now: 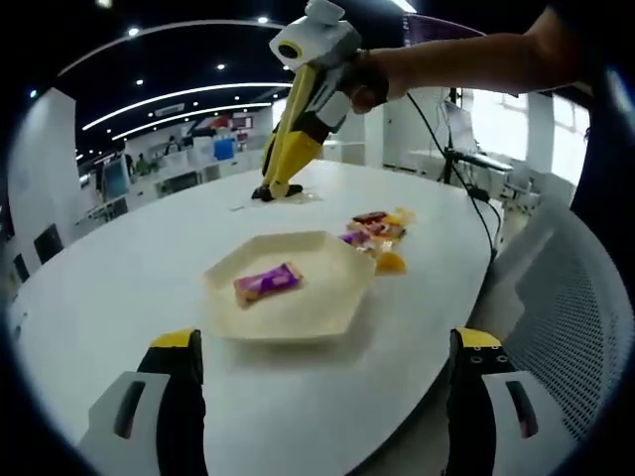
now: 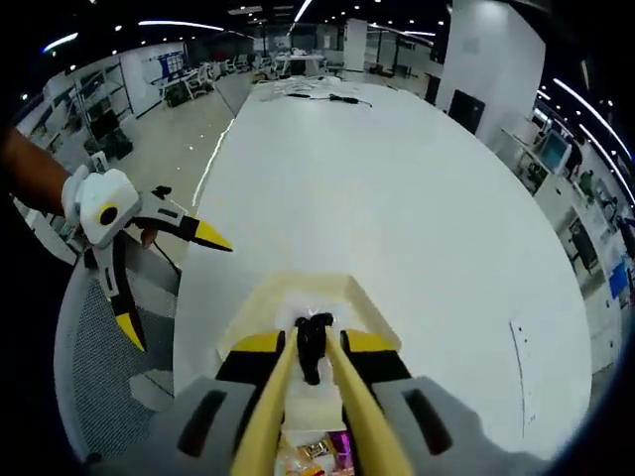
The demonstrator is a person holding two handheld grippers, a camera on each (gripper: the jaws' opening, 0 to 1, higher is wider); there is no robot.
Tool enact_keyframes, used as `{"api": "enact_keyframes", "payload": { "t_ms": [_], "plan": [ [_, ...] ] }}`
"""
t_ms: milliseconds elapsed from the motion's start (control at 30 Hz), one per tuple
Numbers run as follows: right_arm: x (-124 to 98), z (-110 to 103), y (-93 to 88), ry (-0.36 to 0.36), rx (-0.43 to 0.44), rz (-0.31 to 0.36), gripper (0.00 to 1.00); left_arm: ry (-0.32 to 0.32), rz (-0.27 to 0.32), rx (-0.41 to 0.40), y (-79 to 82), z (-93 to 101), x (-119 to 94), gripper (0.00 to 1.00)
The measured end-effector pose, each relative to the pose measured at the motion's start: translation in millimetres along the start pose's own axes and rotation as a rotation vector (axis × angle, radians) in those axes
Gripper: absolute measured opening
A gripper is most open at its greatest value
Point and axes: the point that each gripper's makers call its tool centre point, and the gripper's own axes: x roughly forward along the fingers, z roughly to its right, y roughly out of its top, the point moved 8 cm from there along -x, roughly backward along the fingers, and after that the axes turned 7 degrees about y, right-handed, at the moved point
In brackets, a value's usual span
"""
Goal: Place the target food into the container with the food tongs after gripping and lifting it, then release it inside without dropping or visibly crushing the food.
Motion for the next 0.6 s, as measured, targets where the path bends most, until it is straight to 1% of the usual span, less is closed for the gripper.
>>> {"api": "enact_keyframes", "payload": {
  "t_ms": [67,167,400,600],
  "plan": [
    [2.9,-2.5,6.3,0.007,-0.005,0.008,0.21,0.002,-0.001,0.0,-0.2,-0.3,0.0,0.99],
    [8.3,-4.1,10.3,0.011,-0.02,0.006,0.21,0.002,0.001,-0.001,-0.1,-0.5,0.2,0.99],
    [11.2,-5.1,12.0,0.015,-0.026,-0.008,0.2,0.007,0.006,-0.004,0.5,-1.3,-0.4,0.99],
    [10.3,-5.9,13.9,0.015,-0.019,-0.005,0.2,0.006,0.006,-0.003,0.5,-1.4,-0.5,0.99]
  ]
}}
